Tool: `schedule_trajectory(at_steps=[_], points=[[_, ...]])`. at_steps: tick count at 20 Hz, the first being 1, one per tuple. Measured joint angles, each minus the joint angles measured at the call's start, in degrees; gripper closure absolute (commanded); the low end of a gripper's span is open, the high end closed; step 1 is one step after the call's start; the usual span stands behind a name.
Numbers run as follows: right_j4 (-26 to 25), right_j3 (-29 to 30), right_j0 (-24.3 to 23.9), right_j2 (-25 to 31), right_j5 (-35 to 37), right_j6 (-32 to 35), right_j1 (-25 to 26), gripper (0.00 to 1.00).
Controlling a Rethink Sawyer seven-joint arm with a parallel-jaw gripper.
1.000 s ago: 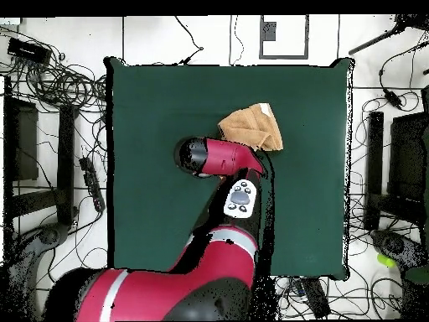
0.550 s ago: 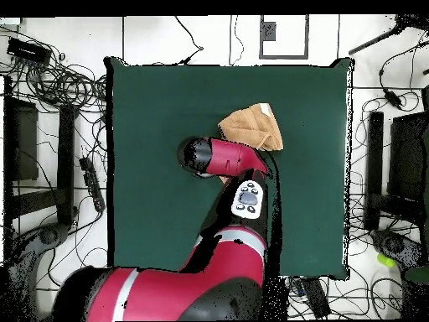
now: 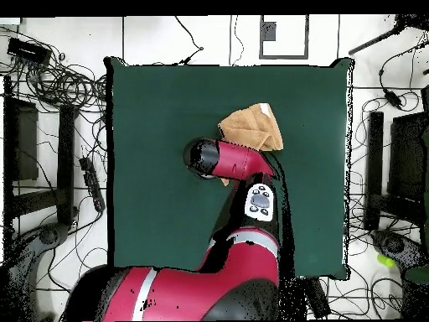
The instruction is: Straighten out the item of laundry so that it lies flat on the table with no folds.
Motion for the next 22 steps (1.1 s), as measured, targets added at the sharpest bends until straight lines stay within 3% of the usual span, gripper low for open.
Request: schedule_trajectory(at_steps=[7, 17, 22], points=[[-1.18, -0.78, 0.52, -0.37, 0.05, 0.0, 0.3, 0.0], [0.38, -5.67, 6.33, -7.31, 2.93, -0.02, 3.97, 0.0], [0.4, -6.28, 6.5, -7.66, 3.86, -0.01, 4.26, 0.0]])
